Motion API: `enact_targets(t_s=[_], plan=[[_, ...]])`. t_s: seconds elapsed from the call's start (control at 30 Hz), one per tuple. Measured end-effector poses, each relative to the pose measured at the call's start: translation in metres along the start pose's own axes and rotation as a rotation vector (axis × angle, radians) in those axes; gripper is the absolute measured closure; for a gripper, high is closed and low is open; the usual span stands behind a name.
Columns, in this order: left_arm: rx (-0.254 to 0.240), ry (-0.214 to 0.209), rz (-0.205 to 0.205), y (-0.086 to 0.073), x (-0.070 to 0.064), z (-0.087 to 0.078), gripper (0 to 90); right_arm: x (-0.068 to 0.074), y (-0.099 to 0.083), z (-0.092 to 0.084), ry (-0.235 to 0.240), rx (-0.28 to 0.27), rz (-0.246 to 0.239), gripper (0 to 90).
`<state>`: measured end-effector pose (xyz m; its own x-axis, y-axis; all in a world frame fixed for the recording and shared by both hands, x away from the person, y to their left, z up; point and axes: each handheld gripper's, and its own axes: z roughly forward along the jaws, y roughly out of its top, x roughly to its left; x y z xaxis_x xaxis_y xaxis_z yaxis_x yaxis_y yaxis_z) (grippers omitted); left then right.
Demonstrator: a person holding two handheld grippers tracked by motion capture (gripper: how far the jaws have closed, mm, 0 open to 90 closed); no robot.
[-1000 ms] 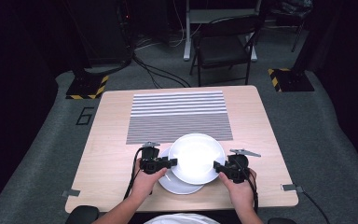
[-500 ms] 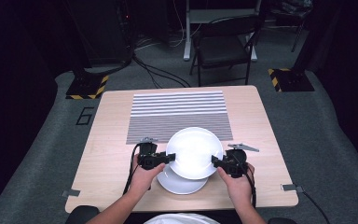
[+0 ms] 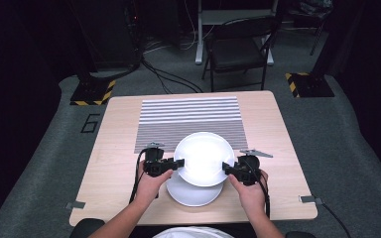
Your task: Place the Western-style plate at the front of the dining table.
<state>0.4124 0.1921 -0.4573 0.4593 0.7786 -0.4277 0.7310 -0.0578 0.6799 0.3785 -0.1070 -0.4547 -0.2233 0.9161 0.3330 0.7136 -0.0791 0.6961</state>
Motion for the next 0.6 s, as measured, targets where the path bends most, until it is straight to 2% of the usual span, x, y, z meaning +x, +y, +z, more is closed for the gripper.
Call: enact_targets(t_s=[0.6], plan=[[-0.020, 0.023, -0.001, 0.009, 0.008, -0.005, 59.3, 0.009, 0.014, 0.008, 0.002, -0.006, -0.044, 55.1]])
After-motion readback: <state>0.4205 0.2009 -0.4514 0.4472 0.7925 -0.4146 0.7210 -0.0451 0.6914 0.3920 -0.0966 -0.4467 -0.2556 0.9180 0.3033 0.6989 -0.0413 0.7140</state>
